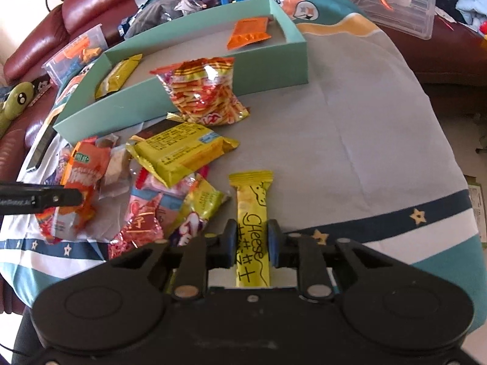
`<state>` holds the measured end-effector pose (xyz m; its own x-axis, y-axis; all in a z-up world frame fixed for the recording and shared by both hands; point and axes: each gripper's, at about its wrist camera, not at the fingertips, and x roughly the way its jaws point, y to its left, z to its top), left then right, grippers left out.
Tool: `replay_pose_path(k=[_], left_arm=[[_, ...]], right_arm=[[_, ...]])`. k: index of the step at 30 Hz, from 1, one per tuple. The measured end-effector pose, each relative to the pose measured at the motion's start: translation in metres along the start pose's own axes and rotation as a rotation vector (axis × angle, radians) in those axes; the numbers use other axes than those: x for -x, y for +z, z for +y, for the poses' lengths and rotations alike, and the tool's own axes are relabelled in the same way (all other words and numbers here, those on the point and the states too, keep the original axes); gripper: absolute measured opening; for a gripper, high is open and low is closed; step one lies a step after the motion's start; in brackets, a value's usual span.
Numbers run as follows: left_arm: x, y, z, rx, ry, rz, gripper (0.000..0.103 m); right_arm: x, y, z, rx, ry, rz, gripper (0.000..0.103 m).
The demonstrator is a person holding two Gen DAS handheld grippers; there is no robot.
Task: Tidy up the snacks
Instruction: 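Grasp the yellow Cheese stick with the right tool while the left tool grasps the red tube snack, then carry both snacks into the teal tray and open both tools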
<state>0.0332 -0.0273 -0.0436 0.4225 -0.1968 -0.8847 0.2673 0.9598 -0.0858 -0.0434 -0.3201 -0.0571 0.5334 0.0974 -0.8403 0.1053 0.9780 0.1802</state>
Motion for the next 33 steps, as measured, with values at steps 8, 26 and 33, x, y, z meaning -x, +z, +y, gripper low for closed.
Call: replay_pose_path(k=[8,26,33], left_arm=[[-0.005,0.001,-0.018,-0.070,-0.018,0.001,0.041],[-0.005,-0.006,-0.056,-0.159,-0.060,-0.026,0.014],[0.028,0.006,-0.033,-0.082,-0.121,-0.075,0.013]], right_arm=[[-0.001,0.002,0.006,0.016,-0.017,0.014,0.023],[0.010,-0.003,-0.003,0.009,0.026,-0.017,0.020],[0.028,0.017,-0.017,-0.050,0.035,-0.061,0.020]])
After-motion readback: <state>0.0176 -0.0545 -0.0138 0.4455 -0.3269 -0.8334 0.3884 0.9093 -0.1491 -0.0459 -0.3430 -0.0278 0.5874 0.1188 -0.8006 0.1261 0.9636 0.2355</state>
